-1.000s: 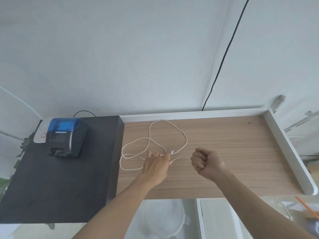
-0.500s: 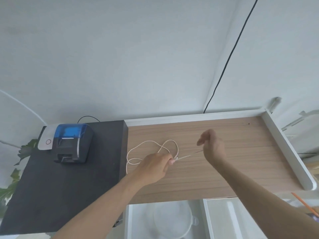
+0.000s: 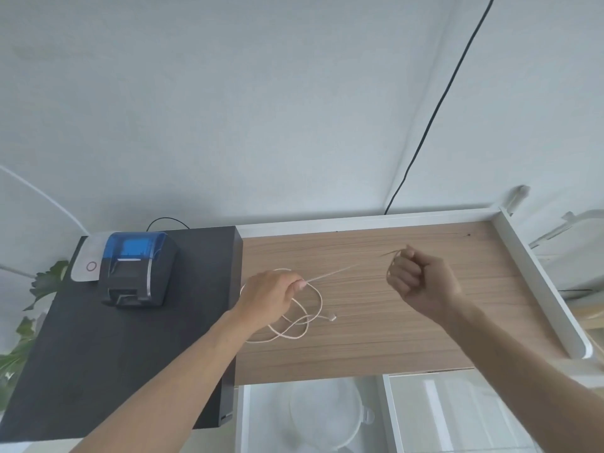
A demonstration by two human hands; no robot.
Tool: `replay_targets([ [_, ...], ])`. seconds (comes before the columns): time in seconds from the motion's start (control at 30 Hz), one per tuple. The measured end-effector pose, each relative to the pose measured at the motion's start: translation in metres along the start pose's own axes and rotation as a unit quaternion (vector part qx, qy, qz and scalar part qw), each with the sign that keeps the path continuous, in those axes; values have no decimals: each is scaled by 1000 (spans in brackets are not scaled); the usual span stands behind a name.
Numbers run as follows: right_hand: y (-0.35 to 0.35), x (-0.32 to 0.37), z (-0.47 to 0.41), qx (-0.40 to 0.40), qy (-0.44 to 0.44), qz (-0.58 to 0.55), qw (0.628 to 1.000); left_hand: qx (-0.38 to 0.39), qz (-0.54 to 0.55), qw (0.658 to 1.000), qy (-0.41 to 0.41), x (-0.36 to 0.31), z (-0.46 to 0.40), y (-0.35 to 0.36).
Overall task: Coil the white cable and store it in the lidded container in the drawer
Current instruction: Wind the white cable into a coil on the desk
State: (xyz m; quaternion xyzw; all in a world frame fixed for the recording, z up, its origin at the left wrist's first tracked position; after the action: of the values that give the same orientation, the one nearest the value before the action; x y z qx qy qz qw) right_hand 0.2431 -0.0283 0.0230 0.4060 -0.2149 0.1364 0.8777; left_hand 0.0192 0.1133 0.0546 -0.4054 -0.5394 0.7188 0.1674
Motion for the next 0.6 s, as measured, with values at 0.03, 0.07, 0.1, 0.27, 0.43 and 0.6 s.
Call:
replay_targets([
  [0.03,-3,5,-5,-32,-29,-74,996,5,4,1000,3,-2,2,4],
  [0.07,-8,11,-12,-69,-69,-124,988,9,4,1000,11,-5,5,8],
  [0.1,-11,16,-16,-103,-103,-150,978,12,6,1000,23,-9,9,11],
  [0.27,-1,53,-18,-176,-286,465,819,9,28,998,62,-24,25,7],
  [0.43,31,-9,-7,88,-192,887,410,-73,-12,997,12,4,17,-26],
  [0.6,26,-5,5,129,38,391,910,-40,-17,998,-54,29,12,-23],
])
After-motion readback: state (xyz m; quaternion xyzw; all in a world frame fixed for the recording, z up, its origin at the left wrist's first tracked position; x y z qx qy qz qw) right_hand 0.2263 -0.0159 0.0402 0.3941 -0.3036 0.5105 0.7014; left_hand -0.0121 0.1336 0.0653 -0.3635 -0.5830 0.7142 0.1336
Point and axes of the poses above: each hand's wrist, its own z-axis away from the middle knuckle, its own y-axis out of the palm, x = y × z, the point moved 10 cm from there along -z, towards the middle knuckle, and after that the axes turned 3 degrees about -x, right-handed, at the moved point
